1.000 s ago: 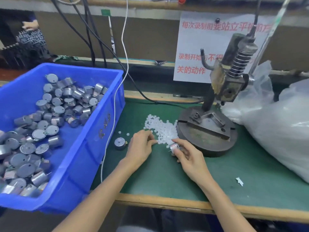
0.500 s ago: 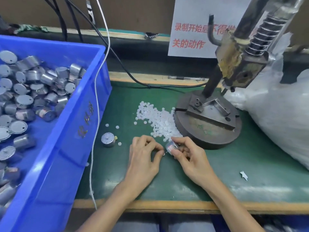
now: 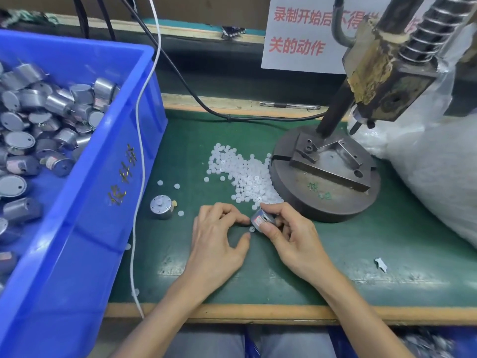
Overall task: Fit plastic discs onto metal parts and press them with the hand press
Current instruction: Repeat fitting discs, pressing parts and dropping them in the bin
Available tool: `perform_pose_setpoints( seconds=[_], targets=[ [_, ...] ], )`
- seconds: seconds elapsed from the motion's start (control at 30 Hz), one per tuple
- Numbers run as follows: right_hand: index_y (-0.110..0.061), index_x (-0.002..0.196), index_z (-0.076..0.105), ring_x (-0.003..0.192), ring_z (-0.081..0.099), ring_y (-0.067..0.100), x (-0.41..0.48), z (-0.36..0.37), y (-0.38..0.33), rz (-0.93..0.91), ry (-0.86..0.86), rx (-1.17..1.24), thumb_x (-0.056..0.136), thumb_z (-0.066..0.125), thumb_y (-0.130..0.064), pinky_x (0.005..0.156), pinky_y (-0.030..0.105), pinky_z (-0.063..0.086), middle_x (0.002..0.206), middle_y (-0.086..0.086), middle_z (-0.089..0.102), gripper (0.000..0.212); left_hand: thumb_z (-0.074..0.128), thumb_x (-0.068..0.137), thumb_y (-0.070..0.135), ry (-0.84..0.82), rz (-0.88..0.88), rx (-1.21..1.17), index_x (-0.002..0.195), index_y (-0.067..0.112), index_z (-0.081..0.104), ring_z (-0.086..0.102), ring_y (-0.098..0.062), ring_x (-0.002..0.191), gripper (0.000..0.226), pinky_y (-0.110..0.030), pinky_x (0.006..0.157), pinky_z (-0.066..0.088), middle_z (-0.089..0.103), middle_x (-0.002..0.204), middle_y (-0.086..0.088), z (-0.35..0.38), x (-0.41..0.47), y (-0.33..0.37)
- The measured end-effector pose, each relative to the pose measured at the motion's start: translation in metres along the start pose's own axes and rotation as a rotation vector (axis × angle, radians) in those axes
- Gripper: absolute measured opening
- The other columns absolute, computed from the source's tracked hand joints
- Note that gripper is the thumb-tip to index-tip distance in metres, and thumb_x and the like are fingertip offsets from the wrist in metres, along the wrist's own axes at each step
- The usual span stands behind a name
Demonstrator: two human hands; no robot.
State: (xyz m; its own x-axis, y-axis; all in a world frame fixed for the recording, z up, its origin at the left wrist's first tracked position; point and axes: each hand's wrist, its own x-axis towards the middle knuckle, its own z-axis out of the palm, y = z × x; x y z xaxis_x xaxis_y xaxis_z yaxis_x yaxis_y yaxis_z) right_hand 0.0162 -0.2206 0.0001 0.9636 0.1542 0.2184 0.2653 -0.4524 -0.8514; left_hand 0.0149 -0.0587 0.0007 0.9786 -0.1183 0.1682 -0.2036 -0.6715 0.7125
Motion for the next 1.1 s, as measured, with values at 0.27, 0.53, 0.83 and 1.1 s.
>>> perform_pose_setpoints(
  seconds=[0.27, 0.53, 0.83, 1.1],
  targets=[
    [-0.006, 0.11, 0.062, 0.086, 0.06, 0.011, -0.002, 0.004, 0.002, -0.217, 0.023, -0.237, 0.092, 0.056, -0.02, 0.069, 0.032, 0.053, 0.107, 0.004, 0.061, 0.023, 0.074, 0.073, 0.015, 0.016, -0.015, -0.003, 0.083, 0.021, 0.07, 0.042, -0.011, 0.094, 0.012, -0.019, 0.084, 0.026, 0.055, 0.093, 0.011, 0.002, 0.001, 0.001],
    [-0.002, 0.113, 0.061, 0.085, 0.065, 0.028, -0.003, 0.01, 0.003, -0.308, -0.004, -0.307, 0.089, 0.056, -0.009, 0.061, 0.039, 0.055, 0.108, 0.017, 0.06, 0.026, 0.054, 0.063, 0.011, -0.068, 0.02, -0.18, 0.113, 0.044, 0.041, 0.045, 0.007, 0.103, 0.061, -0.009, 0.094, 0.025, 0.049, 0.107, 0.023, -0.003, -0.004, 0.003],
    [-0.011, 0.116, 0.051, 0.09, 0.059, 0.02, -0.004, 0.012, 0.005, -0.384, -0.017, -0.288, 0.089, 0.049, -0.008, 0.072, 0.029, 0.051, 0.111, 0.016, 0.06, 0.027, 0.053, 0.061, 0.008, -0.056, 0.069, -0.185, 0.108, 0.045, 0.041, 0.043, 0.008, 0.104, 0.061, -0.01, 0.093, 0.027, 0.047, 0.104, 0.031, -0.003, -0.004, 0.004],
    [-0.011, 0.11, 0.063, 0.071, 0.052, 0.0, 0.001, 0.006, -0.001, -0.181, -0.067, -0.189, 0.09, 0.059, -0.014, 0.069, 0.016, 0.043, 0.096, 0.001, 0.06, 0.02, 0.059, 0.063, -0.011, 0.006, 0.163, -0.196, 0.122, 0.029, 0.047, 0.048, -0.002, 0.108, 0.072, -0.009, 0.094, 0.032, 0.051, 0.119, 0.015, -0.002, -0.007, 0.005]
  ],
)
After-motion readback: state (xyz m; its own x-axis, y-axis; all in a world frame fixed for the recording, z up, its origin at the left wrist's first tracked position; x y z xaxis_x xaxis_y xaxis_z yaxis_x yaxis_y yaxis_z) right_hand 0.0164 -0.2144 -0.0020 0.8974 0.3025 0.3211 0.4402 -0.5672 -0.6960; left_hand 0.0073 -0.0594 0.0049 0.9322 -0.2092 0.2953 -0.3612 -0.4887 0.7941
